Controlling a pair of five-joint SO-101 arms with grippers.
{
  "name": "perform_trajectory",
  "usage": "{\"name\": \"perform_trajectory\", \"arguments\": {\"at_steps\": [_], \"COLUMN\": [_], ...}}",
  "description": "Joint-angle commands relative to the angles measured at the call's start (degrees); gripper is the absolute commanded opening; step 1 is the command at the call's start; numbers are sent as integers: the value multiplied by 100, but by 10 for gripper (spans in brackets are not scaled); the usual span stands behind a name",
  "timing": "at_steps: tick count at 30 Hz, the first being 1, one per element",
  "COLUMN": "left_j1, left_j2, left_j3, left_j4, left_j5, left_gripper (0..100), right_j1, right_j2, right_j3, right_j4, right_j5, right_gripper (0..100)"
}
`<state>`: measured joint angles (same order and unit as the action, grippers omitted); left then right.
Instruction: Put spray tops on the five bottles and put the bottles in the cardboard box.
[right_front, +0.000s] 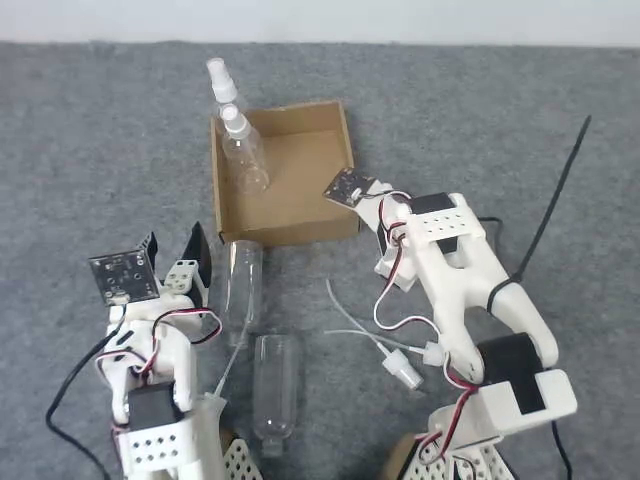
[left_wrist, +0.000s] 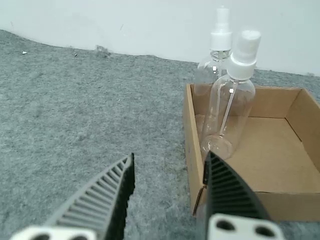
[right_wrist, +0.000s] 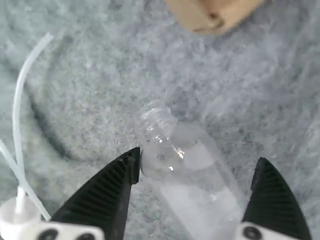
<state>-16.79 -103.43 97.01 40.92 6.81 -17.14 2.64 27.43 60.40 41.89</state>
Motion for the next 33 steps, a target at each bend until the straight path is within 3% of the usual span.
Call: {"name": "perform_trajectory", "arguments": {"at_steps": [1,16,33], "left_j1": [26,26,26], "left_j2": [-141,-141,-141], "left_j3": [-75,-75,-75], "left_j4": [-185,-185,-185], "left_j5": [-44,-44,-44], "left_gripper": [211,212,212], "right_j1": [31,400,426], "right_j2": [-75,-57,558], "right_j3": [-299,-299,-343], "right_j4": [75,435,110], "right_j5": [624,2479,2725], "right_gripper": [302,300,299]}}
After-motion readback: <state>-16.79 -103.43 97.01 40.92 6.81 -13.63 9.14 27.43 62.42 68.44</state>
